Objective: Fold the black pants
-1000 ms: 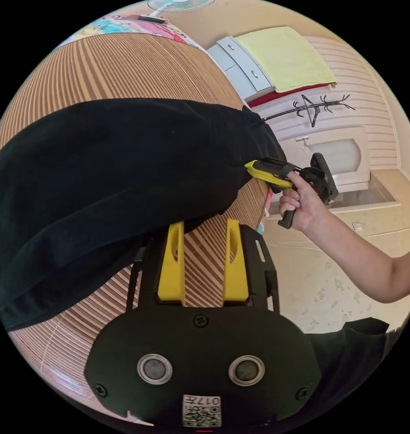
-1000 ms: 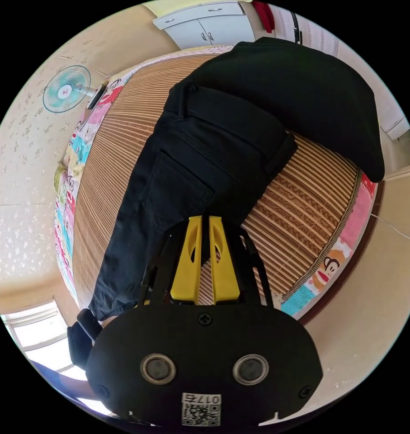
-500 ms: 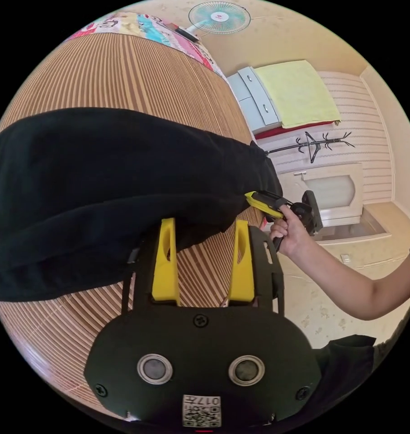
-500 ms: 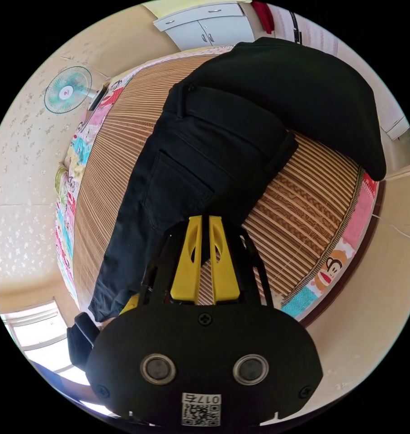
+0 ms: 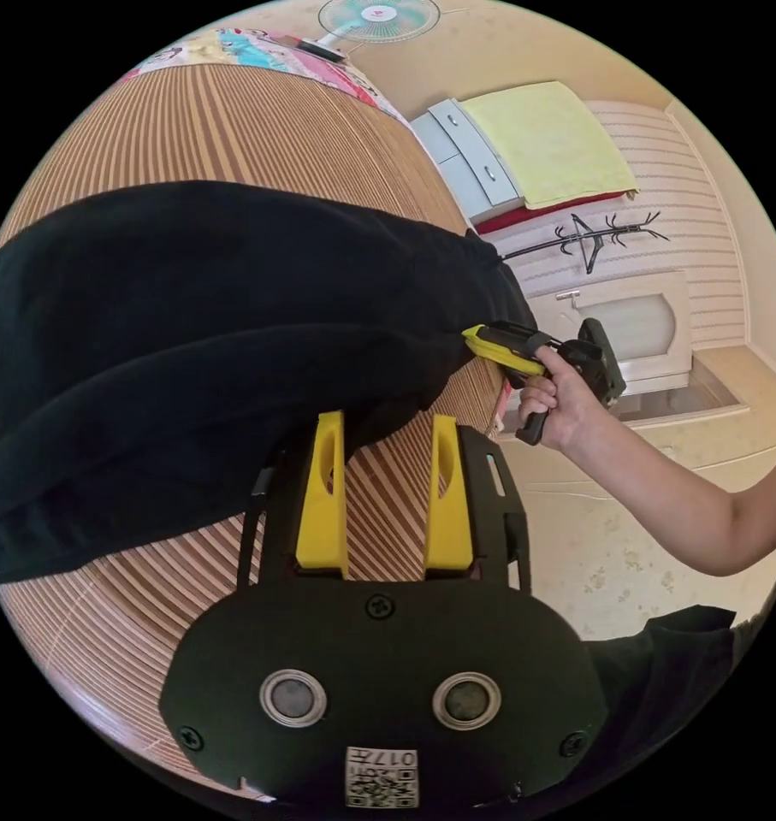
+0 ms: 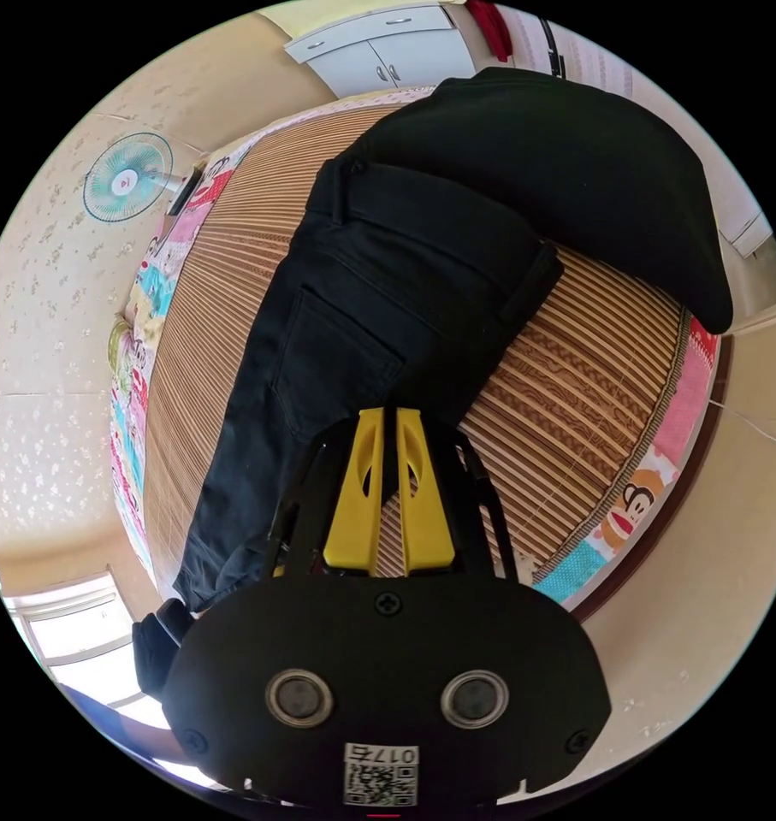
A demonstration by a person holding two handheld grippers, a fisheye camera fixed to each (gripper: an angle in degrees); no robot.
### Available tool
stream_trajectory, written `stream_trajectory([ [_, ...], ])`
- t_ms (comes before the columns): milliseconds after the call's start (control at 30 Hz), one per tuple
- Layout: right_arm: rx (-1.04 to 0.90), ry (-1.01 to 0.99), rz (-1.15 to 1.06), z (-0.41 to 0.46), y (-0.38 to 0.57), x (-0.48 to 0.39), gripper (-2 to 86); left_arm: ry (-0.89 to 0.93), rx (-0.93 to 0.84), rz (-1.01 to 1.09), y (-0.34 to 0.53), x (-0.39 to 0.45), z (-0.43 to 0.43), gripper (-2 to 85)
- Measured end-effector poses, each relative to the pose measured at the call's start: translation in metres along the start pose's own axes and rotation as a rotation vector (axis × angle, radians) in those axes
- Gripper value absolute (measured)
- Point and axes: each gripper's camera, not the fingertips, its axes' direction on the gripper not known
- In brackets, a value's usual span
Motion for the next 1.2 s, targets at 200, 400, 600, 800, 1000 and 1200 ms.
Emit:
stream_trajectory([
  [200,-0.001,-0.009,-0.007,0.011,0.004,-0.006,3.0,0.200,-0.110,0.080,-0.043,0.001,0.016,16.6],
  [400,-0.008,-0.006,0.012,0.026,0.008,-0.014,2.9,0.255,-0.148,0.125,-0.027,0.033,0.016,16.2],
  [600,-0.029,0.118,-0.085,0.046,0.017,-0.038,2.8,0.045,-0.170,0.141,-0.010,0.059,0.024,9.0],
  [800,0.089,0.116,-0.027,0.028,0.018,-0.045,5.2,0.284,-0.088,-0.119,-0.021,0.048,0.003,13.4],
  [1000,0.060,0.116,0.051,0.047,-0.011,-0.034,11.0,0.325,0.006,-0.323,-0.017,0.063,-0.009,7.0],
  [1200,0.091,0.178,-0.130,0.042,-0.006,-0.069,5.0,0.386,0.052,-0.284,-0.018,0.096,-0.025,1.8],
])
